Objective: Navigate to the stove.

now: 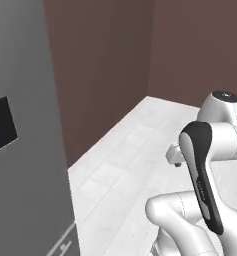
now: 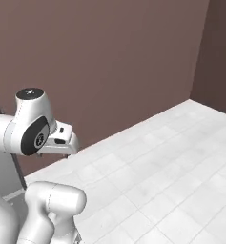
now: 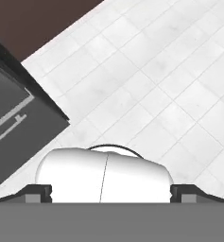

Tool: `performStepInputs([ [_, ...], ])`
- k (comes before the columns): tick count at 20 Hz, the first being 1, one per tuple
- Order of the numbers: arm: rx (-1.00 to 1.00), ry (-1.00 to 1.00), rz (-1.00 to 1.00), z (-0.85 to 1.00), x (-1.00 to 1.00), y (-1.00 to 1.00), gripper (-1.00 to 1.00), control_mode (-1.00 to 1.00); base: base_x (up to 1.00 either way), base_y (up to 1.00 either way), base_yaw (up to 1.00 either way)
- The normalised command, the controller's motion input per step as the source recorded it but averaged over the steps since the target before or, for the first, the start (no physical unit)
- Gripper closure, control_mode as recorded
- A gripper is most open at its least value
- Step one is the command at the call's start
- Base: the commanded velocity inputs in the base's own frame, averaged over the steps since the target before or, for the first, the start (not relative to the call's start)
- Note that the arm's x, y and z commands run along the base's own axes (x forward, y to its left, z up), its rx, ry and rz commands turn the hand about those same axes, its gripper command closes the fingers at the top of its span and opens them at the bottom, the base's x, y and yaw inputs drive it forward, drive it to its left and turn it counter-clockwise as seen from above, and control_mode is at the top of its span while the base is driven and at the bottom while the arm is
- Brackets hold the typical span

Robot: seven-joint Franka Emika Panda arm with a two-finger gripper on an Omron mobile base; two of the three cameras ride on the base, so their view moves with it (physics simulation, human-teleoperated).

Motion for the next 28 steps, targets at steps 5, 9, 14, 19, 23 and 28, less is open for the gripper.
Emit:
performStepInputs([
  [5, 0.00, 0.00, 0.00, 0.00, 0.00, 0.00, -1.00, 1.00, 0.11, -0.49, -0.60],
  [9, 0.00, 0.00, 0.00, 0.00, 0.00, 0.00, -1.00, 1.00, 0.10, -0.50, -0.63],
  [14, 0.00, 0.00, 0.00, 0.00, 0.00, 0.00, -1.00, 1.00, 0.11, -0.45, -0.67],
  [19, 0.00, 0.00, 0.00, 0.00, 0.00, 0.00, -1.00, 1.00, 0.13, -0.41, -0.67],
  [23, 0.00, 0.00, 0.00, 0.00, 0.00, 0.00, -1.00, 1.00, 0.21, -0.37, -0.66],
  [28, 0.00, 0.00, 0.00, 0.00, 0.00, 0.00, -1.00, 1.00, 0.30, -0.34, -0.62],
])
